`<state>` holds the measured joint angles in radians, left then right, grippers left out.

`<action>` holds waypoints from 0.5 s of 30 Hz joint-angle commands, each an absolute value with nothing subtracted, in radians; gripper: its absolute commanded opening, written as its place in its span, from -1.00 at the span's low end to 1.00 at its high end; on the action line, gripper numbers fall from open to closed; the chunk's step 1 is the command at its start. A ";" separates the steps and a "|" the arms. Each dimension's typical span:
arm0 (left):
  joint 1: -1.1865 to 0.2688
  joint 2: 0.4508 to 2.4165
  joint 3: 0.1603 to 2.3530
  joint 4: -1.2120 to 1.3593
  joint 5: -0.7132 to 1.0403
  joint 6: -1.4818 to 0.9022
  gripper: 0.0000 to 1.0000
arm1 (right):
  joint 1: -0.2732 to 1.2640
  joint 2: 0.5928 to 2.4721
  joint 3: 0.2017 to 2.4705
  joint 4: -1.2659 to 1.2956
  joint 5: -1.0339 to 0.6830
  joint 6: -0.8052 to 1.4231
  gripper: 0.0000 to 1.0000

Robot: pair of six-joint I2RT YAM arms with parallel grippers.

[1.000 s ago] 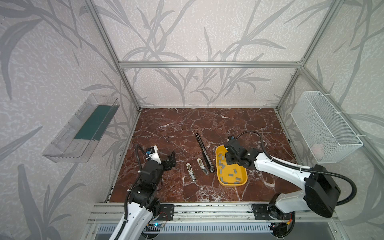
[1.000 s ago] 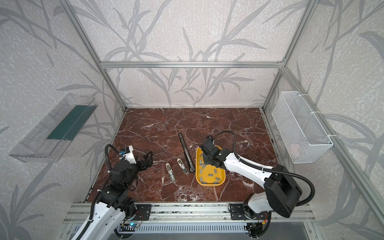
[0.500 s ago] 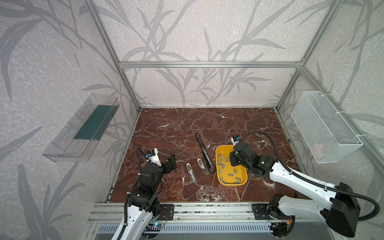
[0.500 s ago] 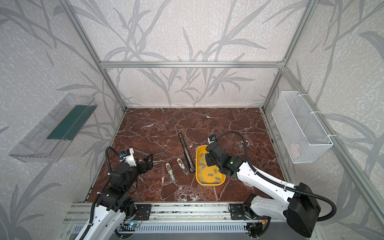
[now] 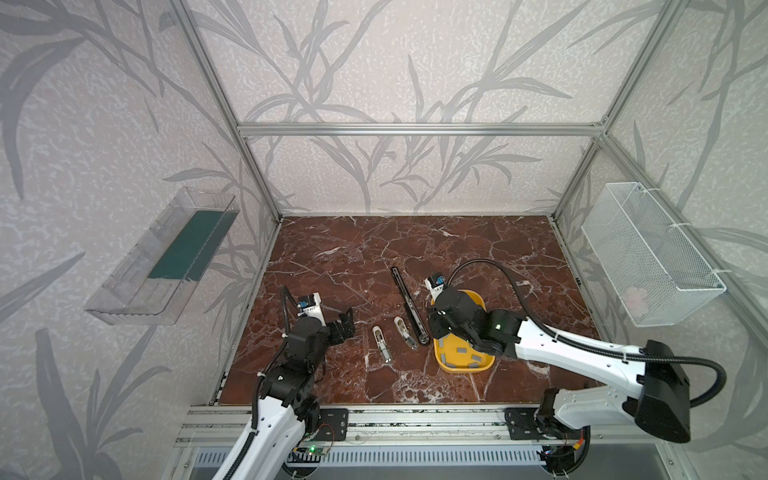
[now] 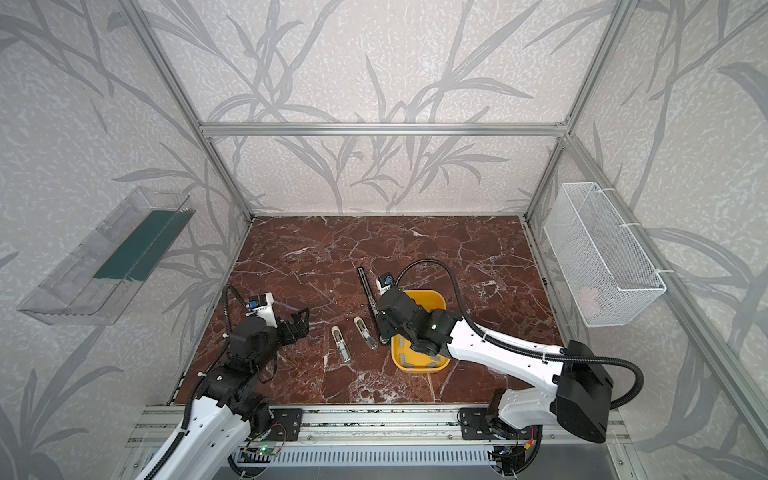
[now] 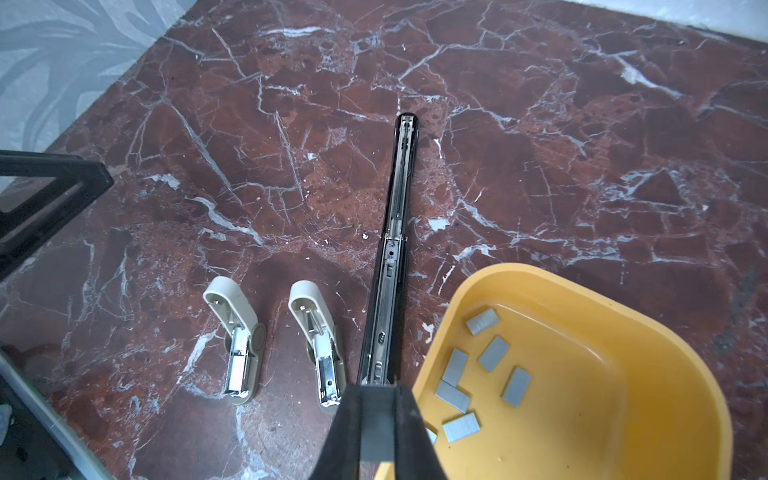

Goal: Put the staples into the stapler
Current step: 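Carry the staple strip toward the long black stapler with the right gripper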

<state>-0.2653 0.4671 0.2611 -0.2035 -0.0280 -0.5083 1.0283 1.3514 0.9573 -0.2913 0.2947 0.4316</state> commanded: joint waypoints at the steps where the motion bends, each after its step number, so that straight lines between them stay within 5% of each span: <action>1: -0.261 0.453 0.278 -0.210 -0.037 -0.520 0.98 | 1.061 1.411 0.988 -0.275 0.266 0.410 -0.91; 15: -0.261 0.365 0.269 -0.275 -0.044 -0.548 0.98 | 1.083 1.445 0.950 -0.209 0.269 0.444 -0.91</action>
<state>-0.2653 0.3626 0.2611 -0.2691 -0.0319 -0.5388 1.0809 1.4361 0.9627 -0.2375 0.2577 0.4236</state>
